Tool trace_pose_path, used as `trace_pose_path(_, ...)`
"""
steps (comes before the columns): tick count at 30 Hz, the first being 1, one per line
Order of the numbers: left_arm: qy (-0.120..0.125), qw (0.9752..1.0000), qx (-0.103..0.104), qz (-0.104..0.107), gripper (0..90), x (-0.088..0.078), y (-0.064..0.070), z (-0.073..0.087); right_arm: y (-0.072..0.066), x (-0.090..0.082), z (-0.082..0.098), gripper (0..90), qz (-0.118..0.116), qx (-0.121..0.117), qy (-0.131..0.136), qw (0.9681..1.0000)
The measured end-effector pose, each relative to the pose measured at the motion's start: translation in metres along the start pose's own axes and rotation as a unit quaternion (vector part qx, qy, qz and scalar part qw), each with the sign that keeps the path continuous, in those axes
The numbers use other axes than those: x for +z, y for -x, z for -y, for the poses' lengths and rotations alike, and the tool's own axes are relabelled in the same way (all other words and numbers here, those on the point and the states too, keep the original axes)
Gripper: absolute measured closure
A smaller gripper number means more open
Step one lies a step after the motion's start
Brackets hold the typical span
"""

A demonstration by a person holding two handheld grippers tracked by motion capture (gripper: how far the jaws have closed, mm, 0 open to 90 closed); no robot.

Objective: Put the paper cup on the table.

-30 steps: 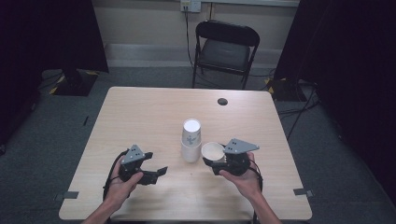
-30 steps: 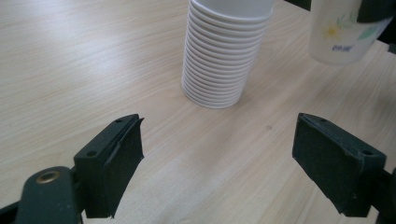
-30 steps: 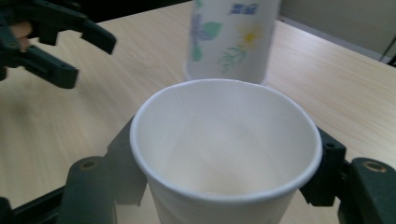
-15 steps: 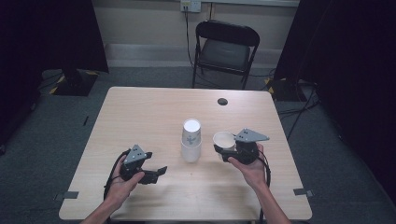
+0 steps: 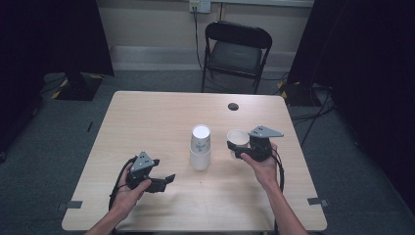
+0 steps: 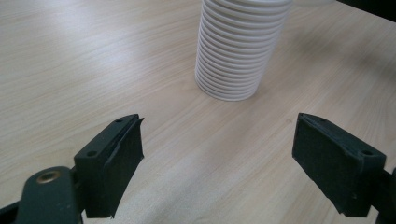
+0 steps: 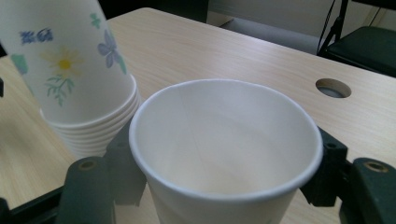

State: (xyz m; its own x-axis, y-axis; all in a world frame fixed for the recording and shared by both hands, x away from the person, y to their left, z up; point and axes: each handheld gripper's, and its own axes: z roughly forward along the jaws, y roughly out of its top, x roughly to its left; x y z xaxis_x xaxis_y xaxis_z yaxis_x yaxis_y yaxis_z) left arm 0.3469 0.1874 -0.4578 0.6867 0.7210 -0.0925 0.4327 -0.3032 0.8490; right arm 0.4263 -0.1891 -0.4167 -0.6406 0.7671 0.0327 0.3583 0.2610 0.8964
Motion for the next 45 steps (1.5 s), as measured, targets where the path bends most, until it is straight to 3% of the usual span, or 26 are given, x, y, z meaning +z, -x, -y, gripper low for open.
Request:
trace_pose_path(8,0.003,1.0,0.001,0.001,16.0,0.005,0.002,-0.006,0.015,0.012,0.0,30.5,0.015,0.015,-0.004,0.9998)
trace_pose_path(14,-0.008,0.9997,0.019,0.011,16.0,0.01,0.008,-0.006,0.028,0.022,0.009,30.5,0.04,0.037,-0.011,0.9984)
trace_pose_path(20,-0.007,0.9998,0.017,0.007,16.0,0.009,0.007,-0.005,0.039,0.035,0.021,30.4,0.072,0.051,-0.025,0.9958)
trace_pose_path(23,-0.006,0.9998,0.015,0.007,16.0,0.009,0.008,-0.005,0.042,0.04,0.022,30.4,0.077,0.052,-0.026,0.9954)
trace_pose_path(29,-0.01,0.9994,0.03,0.014,16.2,0.007,0.014,-0.003,0.044,0.055,0.025,29.6,0.076,0.046,-0.037,0.9954)
trace_pose_path(33,-0.012,0.9991,0.038,0.013,16.4,0.008,0.016,-0.004,0.041,0.054,0.029,28.9,0.078,0.043,-0.034,0.9955)
trace_pose_path(36,-0.011,0.9993,0.032,0.014,16.5,0.009,0.016,-0.003,0.038,0.049,0.031,28.9,0.08,0.029,-0.038,0.9956)
trace_pose_path(45,-0.008,0.9995,0.029,0.011,16.7,0.008,0.014,-0.003,0.038,0.039,0.039,28.1,0.082,0.029,-0.047,0.9951)
